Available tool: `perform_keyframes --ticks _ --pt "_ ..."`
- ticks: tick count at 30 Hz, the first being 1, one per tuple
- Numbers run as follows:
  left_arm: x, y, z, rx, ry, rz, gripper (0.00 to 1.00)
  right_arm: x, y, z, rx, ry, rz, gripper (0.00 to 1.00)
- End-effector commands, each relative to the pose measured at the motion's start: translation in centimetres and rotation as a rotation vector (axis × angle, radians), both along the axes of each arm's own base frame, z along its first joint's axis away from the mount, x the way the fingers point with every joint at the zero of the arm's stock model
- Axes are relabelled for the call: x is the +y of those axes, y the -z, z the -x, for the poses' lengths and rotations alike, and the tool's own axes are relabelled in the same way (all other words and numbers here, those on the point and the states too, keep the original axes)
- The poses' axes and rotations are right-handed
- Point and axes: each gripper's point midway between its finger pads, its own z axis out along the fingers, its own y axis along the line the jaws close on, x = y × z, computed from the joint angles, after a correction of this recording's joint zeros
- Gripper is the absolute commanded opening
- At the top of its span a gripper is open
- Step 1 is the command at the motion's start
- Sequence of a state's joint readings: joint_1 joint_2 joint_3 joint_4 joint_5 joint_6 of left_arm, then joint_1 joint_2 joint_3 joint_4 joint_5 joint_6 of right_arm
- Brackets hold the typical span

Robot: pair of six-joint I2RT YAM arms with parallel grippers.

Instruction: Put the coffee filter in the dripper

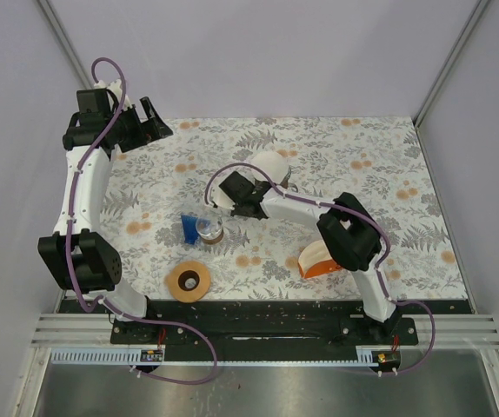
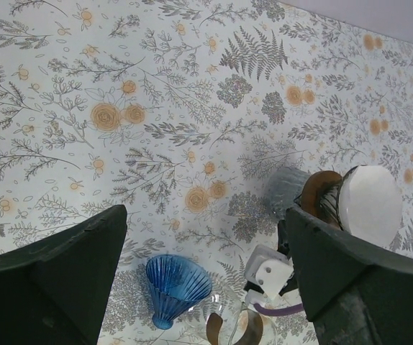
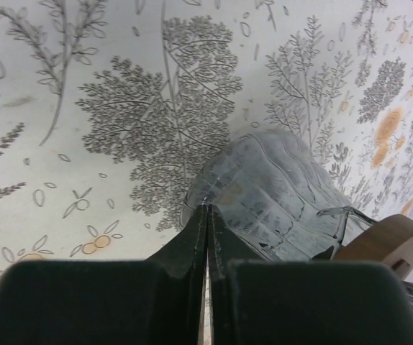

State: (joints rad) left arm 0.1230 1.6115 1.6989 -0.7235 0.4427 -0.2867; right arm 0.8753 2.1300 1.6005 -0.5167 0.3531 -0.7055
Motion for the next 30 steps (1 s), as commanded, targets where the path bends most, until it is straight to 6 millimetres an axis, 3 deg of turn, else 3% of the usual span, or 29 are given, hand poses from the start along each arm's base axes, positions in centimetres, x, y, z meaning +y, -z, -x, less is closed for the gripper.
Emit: perform_keyframes --ticks 1,15,20,25,30 --pt "-0.2 -2.3 -0.2 -0.082 0.017 0.021 0.96 -1.6 -1.4 -3.7 -0.105 0.055 0.009 0.0" --pt "-0.1 -2.5 0.1 -0.093 0.017 0.015 0.95 -9.9 -0.5 -10.8 -0.151 0.221 0.029 0.0" --pt "-0.1 -3.0 0.4 -0.113 0.032 -0.008 0.95 -12.8 -0.7 -12.5 -0.157 0.289 0.024 0.0" --pt "0.1 -2.5 0.8 -0.084 0.064 -0.05 0.95 -12.8 -1.3 -12.5 -0.142 0.298 -0.012 0.0" --pt "0.4 -1.2 2.1 -0.036 0.132 -0.129 0.93 -10.8 -3.3 -11.3 -0.102 0.296 -0.142 0.01"
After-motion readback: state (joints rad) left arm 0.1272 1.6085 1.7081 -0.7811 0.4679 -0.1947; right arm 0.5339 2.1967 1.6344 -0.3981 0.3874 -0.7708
